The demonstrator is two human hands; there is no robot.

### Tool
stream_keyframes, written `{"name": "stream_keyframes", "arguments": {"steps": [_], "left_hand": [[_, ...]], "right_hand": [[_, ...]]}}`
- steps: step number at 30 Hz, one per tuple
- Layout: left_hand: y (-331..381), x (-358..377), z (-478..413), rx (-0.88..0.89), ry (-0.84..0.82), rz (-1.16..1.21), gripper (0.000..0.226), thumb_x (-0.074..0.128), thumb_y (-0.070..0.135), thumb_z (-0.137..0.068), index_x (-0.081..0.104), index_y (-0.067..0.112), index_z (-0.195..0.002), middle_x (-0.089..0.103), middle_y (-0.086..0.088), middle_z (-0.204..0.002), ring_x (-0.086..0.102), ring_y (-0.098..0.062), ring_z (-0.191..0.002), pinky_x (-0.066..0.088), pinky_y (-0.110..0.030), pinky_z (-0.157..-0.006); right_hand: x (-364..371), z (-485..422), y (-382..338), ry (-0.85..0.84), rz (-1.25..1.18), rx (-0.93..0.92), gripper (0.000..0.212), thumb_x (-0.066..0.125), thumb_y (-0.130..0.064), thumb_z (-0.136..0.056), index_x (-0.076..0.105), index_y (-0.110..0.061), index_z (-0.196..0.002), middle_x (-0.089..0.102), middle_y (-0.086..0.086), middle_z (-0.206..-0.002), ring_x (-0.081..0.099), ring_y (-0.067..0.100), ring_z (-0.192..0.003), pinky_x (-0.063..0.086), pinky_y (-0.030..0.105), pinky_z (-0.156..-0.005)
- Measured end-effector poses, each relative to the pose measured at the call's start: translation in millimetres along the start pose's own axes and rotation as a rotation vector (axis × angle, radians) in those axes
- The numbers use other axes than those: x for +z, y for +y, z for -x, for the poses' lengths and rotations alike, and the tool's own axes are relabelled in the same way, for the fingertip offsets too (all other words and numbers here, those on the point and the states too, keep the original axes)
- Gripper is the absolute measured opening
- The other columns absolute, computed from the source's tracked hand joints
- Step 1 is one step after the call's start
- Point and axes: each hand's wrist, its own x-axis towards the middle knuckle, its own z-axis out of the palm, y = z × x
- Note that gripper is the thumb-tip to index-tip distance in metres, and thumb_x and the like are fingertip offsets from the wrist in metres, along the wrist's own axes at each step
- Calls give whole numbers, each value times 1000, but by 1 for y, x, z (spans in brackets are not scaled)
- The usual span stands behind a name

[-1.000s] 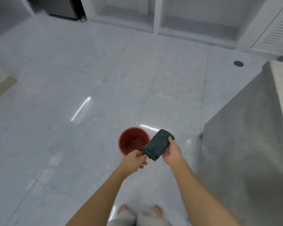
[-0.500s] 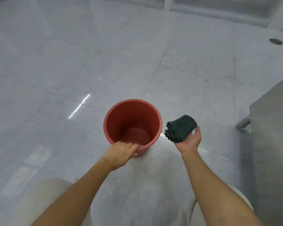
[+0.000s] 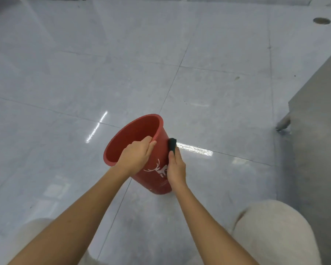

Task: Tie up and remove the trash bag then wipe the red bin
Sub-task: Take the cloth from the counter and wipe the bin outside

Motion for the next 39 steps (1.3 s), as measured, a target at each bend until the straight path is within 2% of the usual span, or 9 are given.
{"name": "stream_keyframes", "arguments": {"steps": [4, 8, 13, 18, 23, 27, 32, 34, 39], "left_hand": [[-4, -2, -1, -41, 95, 141, 45, 19, 48, -98, 49, 21, -79, 56, 5, -64, 57, -17, -58, 45, -35, -54], [-19, 3, 0, -98, 113, 294, 43, 24, 47, -100, 50, 27, -72, 58, 6, -64, 55, -6, -57, 36, -24, -51], [-22, 4, 6, -132, 8, 456, 41, 25, 53, -98, 50, 30, -75, 62, 13, -69, 59, 5, -63, 39, -12, -47], [-19, 1, 10, -106, -18, 484, 38, 24, 48, -100, 45, 31, -73, 58, 30, -66, 57, 11, -63, 38, -1, -50], [-23, 3, 13, -68, 25, 452, 39, 23, 51, -98, 44, 30, -72, 56, 7, -63, 57, 1, -57, 38, -13, -47], [-27, 7, 17, -63, 19, 448, 42, 21, 57, -95, 46, 29, -77, 60, 0, -67, 60, -9, -58, 49, -29, -51], [-30, 2, 19, -126, 45, 437, 38, 22, 48, -100, 43, 32, -72, 52, 12, -61, 56, 9, -60, 37, -10, -45], [-23, -1, 13, -157, 36, 447, 39, 22, 49, -99, 44, 31, -72, 54, 11, -63, 57, 8, -59, 36, -10, -45], [12, 4, -19, -227, -12, 485, 42, 23, 47, -98, 52, 18, -88, 63, 1, -85, 62, -21, -79, 46, -38, -69]], "right_hand": [[15, 25, -5, 96, 354, -212, 48, 26, -43, -101, 31, -38, -148, 37, -8, -154, 37, 22, -136, 34, 45, -110], [13, 16, 5, 129, 666, -374, 54, 20, -55, -96, 31, -42, -147, 41, -10, -149, 38, 20, -131, 34, 43, -107], [12, 3, 25, 144, 464, -393, 51, 23, -45, -99, 33, -33, -148, 45, -5, -146, 42, 14, -131, 36, 40, -109], [-1, -11, 30, 186, 236, 90, 47, 22, -43, -101, 44, -36, -141, 49, -8, -146, 45, 17, -133, 34, 44, -112], [18, -20, -21, -80, 143, -277, 46, 24, -45, -99, 41, -40, -142, 44, -16, -148, 40, 6, -135, 30, 33, -114], [18, -34, -17, -122, 185, -340, 47, 21, -52, -96, 37, -49, -140, 45, -20, -146, 42, 4, -133, 33, 30, -109], [-20, -33, 33, -40, 371, 42, 50, 17, -53, -97, 61, -36, -113, 65, -5, -122, 58, 23, -113, 41, 46, -100], [-19, -31, 26, 36, 397, 98, 47, 18, -49, -98, 61, -34, -107, 66, -3, -117, 59, 24, -105, 41, 41, -92], [16, -16, -24, 77, 297, -384, 48, 23, -38, -100, 44, -33, -143, 48, -8, -147, 44, 14, -133, 34, 37, -111]]}}
